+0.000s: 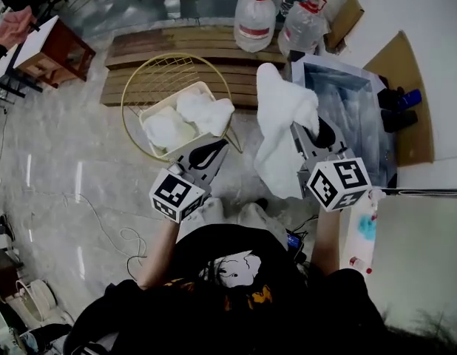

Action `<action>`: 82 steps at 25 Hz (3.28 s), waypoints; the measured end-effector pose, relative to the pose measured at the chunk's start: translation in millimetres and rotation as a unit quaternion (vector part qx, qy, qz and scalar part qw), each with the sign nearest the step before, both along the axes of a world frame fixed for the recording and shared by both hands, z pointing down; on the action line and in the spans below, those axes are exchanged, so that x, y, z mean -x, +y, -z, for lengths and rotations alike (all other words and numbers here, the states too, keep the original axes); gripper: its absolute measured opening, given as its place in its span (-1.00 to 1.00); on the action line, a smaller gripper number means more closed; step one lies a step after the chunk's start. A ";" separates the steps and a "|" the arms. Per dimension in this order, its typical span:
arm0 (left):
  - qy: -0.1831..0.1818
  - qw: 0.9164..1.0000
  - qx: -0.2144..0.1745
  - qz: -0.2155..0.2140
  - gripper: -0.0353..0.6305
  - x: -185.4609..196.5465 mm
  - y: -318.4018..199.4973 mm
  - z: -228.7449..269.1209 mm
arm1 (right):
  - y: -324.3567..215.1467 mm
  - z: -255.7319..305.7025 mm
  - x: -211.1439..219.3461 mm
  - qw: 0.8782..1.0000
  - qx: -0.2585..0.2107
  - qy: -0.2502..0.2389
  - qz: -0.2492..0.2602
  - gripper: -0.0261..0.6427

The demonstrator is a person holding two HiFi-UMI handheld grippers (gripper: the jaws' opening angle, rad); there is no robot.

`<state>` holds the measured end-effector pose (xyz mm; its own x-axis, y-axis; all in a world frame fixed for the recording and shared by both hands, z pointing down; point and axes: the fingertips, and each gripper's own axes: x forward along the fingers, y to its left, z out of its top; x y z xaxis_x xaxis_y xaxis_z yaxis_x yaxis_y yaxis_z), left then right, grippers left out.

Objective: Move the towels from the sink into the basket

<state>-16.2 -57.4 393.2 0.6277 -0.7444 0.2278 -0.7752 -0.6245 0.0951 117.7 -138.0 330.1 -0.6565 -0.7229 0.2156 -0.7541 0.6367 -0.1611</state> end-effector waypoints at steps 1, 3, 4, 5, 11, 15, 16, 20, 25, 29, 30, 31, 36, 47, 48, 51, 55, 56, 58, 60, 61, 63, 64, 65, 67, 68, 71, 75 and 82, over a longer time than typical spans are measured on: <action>0.001 1.000 0.000 0.004 -0.88 16.3 1.9 0.4 | 0.4 3.0 16.9 1.000 0.000 -0.003 0.004 -0.54; 0.002 1.000 -0.001 0.011 -0.88 51.8 7.4 0.9 | 0.8 8.1 52.6 1.000 -0.001 -0.008 0.011 -0.54; 0.002 1.000 -0.001 0.014 -0.88 70.7 10.0 0.7 | 0.6 10.2 70.9 1.000 -0.003 -0.009 0.013 -0.54; 0.003 1.000 -0.001 0.018 -0.88 90.0 12.0 0.1 | 0.1 12.1 89.2 1.000 -0.005 -0.011 0.014 -0.54; 0.001 0.999 0.004 0.045 -0.88 197.3 16.4 -8.2 | -11.7 26.0 194.1 0.999 -0.020 -0.036 0.023 -0.54; 0.008 0.998 0.004 0.069 -0.88 249.1 16.3 -10.2 | -28.5 35.4 255.3 0.998 -0.036 -0.031 0.037 -0.54; 0.011 0.997 0.004 0.075 -0.88 258.9 16.8 -10.9 | -32.5 36.2 268.7 0.998 -0.039 -0.026 0.042 -0.54; 0.021 0.995 0.006 0.098 -0.88 289.3 17.6 -15.0 | -47.5 25.7 312.8 0.998 -0.039 -0.002 0.057 -0.54; 0.037 0.990 0.022 0.132 -0.88 315.8 28.0 -28.6 | -51.4 -40.4 347.7 0.995 0.005 0.061 0.074 -0.54; 0.042 0.986 0.035 0.160 -0.88 331.1 37.2 -40.7 | -51.5 -126.6 358.6 0.986 0.085 0.113 0.089 -0.54; 0.043 0.984 0.037 0.167 -0.88 334.7 39.4 -42.8 | -49.8 -149.8 360.1 0.981 0.107 0.129 0.095 -0.54; 0.043 0.983 0.039 0.175 -0.88 338.2 42.1 -44.7 | -46.6 -172.8 361.6 0.976 0.127 0.145 0.103 -0.54; 0.038 0.974 0.055 0.216 -0.88 351.5 57.4 -56.7 | -24.2 -274.9 370.4 0.944 0.213 0.204 0.148 -0.53; 0.019 0.958 0.093 0.269 -0.88 357.8 69.6 -60.1 | -10.3 -406.0 380.6 0.896 0.330 0.249 0.163 -0.25; 0.016 0.958 0.095 0.268 -0.88 359.0 72.7 -59.9 | -10.8 -403.8 382.0 0.896 0.326 0.250 0.166 -0.11; 0.011 0.959 0.097 0.267 -0.88 363.7 80.8 -56.4 | -11.1 -385.4 382.5 0.901 0.310 0.249 0.176 0.03; 0.014 0.966 0.091 0.241 -0.88 369.0 79.7 -50.0 | -13.0 -336.5 367.9 0.927 0.277 0.205 0.145 0.02; 0.015 0.968 0.088 0.233 -0.88 367.4 77.7 -49.5 | -11.4 -324.7 361.0 0.934 0.272 0.188 0.136 0.02; 0.017 0.974 0.079 0.213 -0.88 358.7 73.3 -48.4 | -4.6 -301.0 342.5 0.946 0.261 0.151 0.119 0.00; 0.019 0.979 0.072 0.188 -0.88 344.0 69.2 -46.7 | 5.0 -275.1 319.0 0.957 0.247 0.118 0.096 -0.12; 0.020 0.982 0.069 0.173 -0.88 335.2 67.5 -46.0 | 9.7 -261.6 306.7 0.962 0.238 0.102 0.084 -0.21; 0.021 0.987 0.065 0.143 -0.88 316.9 65.8 -45.7 | 19.2 -234.4 283.3 0.971 0.218 0.076 0.062 -0.31; 0.022 0.990 0.064 0.127 -0.88 308.4 65.9 -46.2 | 24.4 -220.6 272.6 0.975 0.206 0.067 0.052 -0.32; 0.022 0.992 0.063 0.111 -0.88 300.5 66.0 -46.9 | 29.5 -206.6 262.4 0.978 0.194 0.061 0.041 -0.33; 0.023 0.994 0.062 0.082 -0.88 285.5 64.9 -47.1 | 38.0 -178.1 243.6 0.985 0.167 0.048 0.018 -0.35; 0.023 0.996 0.060 0.067 -0.88 277.1 63.1 -45.3 | 41.0 -164.1 234.3 0.987 0.154 0.041 0.007 -0.37; 0.027 0.998 0.049 0.024 -0.88 247.3 59.4 -36.8 | 52.7 -127.7 205.2 0.992 0.121 0.021 -0.026 -0.41; 0.031 0.998 0.043 -0.029 -0.88 206.9 62.1 -30.5 | 74.6 -99.7 167.1 0.993 0.094 0.009 -0.071 -0.49; 0.035 0.994 0.035 -0.093 -0.88 137.4 75.1 -20.6 | 112.9 -89.2 90.9 0.985 0.084 -0.006 -0.152 -0.76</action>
